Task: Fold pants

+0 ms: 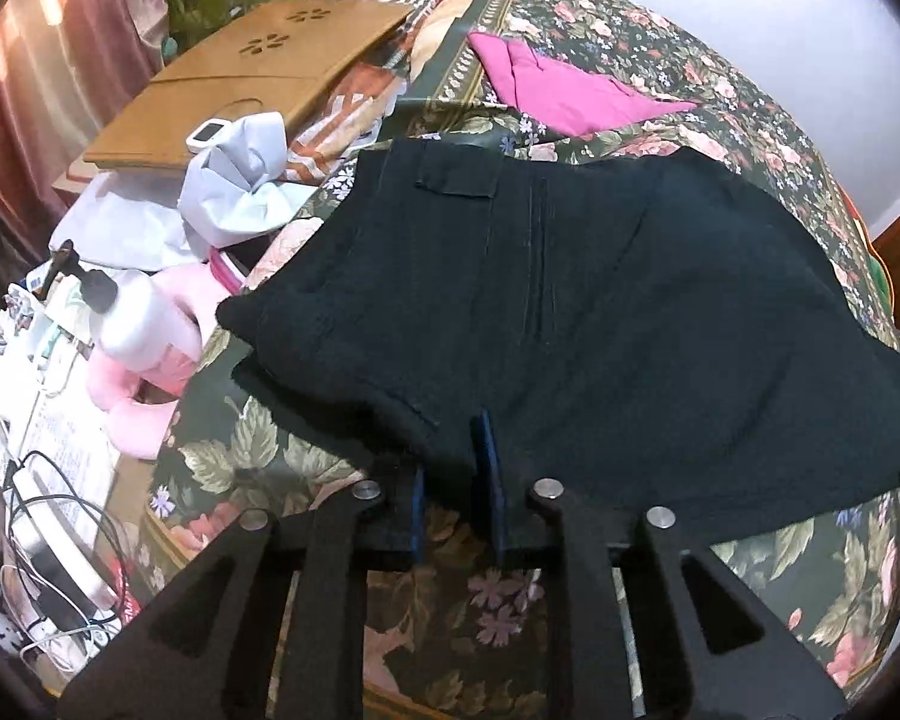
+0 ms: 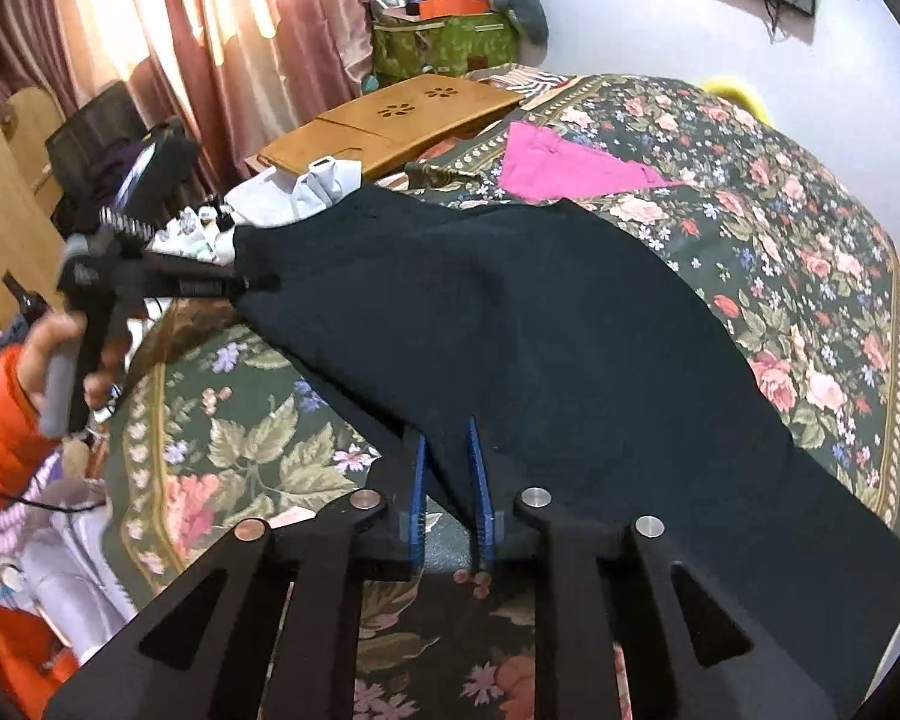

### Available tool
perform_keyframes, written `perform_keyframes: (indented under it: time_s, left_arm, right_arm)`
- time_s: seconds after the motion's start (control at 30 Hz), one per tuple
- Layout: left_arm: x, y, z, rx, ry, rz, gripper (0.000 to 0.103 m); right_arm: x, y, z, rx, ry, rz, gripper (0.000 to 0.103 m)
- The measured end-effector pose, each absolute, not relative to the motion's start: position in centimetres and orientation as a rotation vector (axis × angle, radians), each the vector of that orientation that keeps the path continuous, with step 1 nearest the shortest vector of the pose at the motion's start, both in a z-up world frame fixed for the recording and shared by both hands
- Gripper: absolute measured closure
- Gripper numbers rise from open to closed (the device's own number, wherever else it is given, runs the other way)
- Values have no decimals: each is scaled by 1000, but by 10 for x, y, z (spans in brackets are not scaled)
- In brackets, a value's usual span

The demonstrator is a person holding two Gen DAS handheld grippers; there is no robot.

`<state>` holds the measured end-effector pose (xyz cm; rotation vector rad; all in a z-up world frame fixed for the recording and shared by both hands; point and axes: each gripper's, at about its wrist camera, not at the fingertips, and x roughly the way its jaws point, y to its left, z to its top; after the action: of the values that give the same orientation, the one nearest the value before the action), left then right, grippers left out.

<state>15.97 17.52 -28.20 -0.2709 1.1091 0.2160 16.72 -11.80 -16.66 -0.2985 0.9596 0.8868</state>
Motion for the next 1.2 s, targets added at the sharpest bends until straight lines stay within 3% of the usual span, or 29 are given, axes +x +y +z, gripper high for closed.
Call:
perform_keyframes:
  time_s: [0.13, 0.27, 0.33, 0.6, 0.7, 1.2]
  left_arm:
    - [152, 174, -276, -232, 1100, 236, 73]
    - [143, 176, -268, -209, 1092, 260, 62]
    - [139, 179, -261, -208, 1084, 265, 60]
    - [133, 180, -228, -210, 1018, 281, 28]
    - [141, 173, -220, -206, 1012, 261, 21]
    - [218, 69, -230, -93, 1073, 43, 16]
  right_arm:
    - [171, -125, -147, -214, 926, 917, 77]
    - [187, -130, -137, -142, 864, 854, 56]
    - [198, -131, -142, -127, 873, 814, 53]
    - [234, -152, -206, -131, 1072, 638, 47]
    - [234, -183, -210, -52, 1088, 612, 35]
    - [192, -292, -194, 54, 1098, 407, 31]
